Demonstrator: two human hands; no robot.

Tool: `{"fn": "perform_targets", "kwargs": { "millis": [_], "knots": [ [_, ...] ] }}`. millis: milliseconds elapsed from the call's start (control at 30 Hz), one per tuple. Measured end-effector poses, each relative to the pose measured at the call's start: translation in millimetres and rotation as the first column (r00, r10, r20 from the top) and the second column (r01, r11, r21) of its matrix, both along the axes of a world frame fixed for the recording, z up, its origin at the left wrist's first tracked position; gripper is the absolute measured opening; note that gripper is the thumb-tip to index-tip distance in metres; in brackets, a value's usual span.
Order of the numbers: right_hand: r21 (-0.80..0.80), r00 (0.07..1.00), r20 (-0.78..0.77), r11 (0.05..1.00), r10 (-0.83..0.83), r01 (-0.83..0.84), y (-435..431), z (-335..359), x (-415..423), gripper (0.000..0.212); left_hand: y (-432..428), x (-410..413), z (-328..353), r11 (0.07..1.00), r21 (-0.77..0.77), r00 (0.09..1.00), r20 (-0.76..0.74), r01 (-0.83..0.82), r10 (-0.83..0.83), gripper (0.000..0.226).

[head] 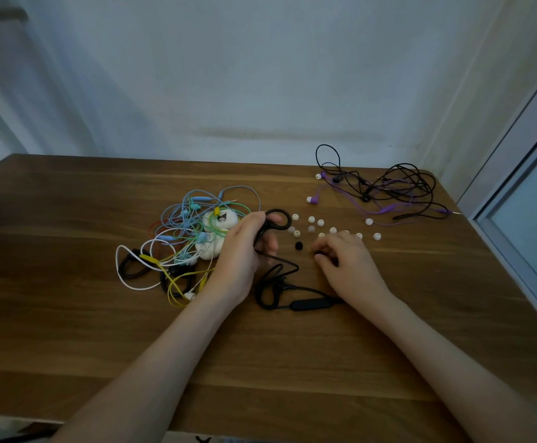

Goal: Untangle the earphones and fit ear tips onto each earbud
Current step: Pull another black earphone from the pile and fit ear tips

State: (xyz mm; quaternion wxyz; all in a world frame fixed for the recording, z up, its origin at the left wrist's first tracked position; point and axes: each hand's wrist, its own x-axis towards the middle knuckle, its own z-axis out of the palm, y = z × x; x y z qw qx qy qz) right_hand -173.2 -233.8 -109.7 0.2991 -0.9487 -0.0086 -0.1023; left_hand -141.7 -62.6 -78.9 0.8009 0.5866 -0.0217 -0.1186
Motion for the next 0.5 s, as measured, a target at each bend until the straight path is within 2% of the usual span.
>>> {"fn": "perform_targets", "kwargs": {
  "millis": [200,333,500],
  "knots": [
    [0.026,1.000,0.011,0.999,-0.028,0.028,-0.1,0.7,-1.5,0.018,1.2,0.7,-2.5,0.992,-0.129,0.999,0.048,0.011,-0.005,0.030],
    [0.068,0.999,0.029,0.997,-0.027,0.025,1.6,3.4,-3.5,0.011,-0.2,1.4,-3.8,0.998,-0.066,0.998,0.069,0.005,0.000,0.025],
    [-0.014,1.000,0.024,1.000,-0.018,0.019,0.7,2.2,-3.2,0.018,-1.4,1.6,-4.3,1.000,-0.020,0.998,0.068,0.001,0.001,0.025]
  ]
}}
